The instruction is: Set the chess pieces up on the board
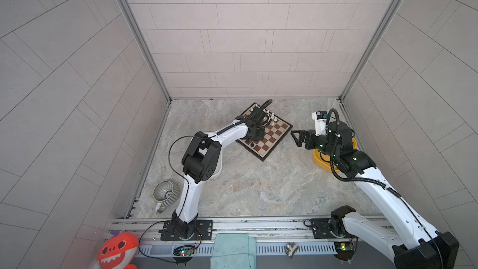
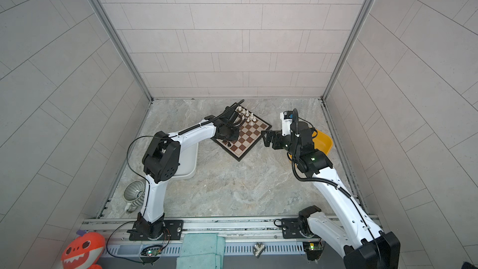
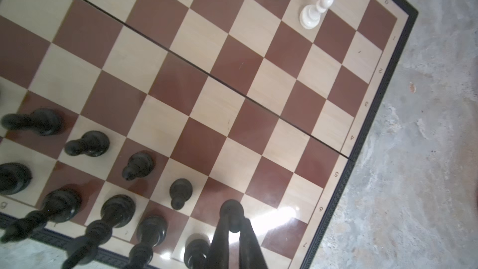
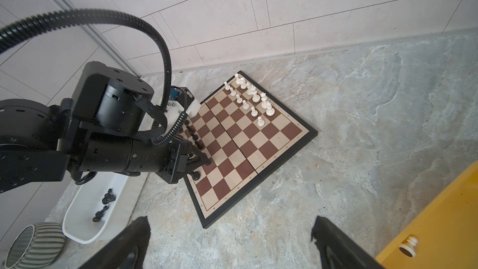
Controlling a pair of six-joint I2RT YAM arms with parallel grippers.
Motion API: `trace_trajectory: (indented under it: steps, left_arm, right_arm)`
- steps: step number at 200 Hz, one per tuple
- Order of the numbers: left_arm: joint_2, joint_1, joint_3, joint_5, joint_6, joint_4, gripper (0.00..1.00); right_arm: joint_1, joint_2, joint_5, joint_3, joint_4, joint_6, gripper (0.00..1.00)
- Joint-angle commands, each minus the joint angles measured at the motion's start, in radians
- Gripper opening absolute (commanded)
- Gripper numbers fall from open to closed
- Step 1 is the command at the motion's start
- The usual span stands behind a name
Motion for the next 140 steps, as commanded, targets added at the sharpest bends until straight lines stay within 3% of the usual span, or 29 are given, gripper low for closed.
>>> trace_trajectory:
  steps: [1, 140]
  left_arm:
    - [0.005, -0.004, -0.017, -0.061, -0.006, 0.030, 0.00]
    - [0.012, -0.004, -0.070, -0.053, -0.015, 0.015, 0.00]
  right_arm:
    - [-0.007, -0.007, -0.032, -0.008, 0.027, 0.017, 1.00]
    - [-0.025, 0.026, -0.058, -0.009, 0.046, 0.022, 1.00]
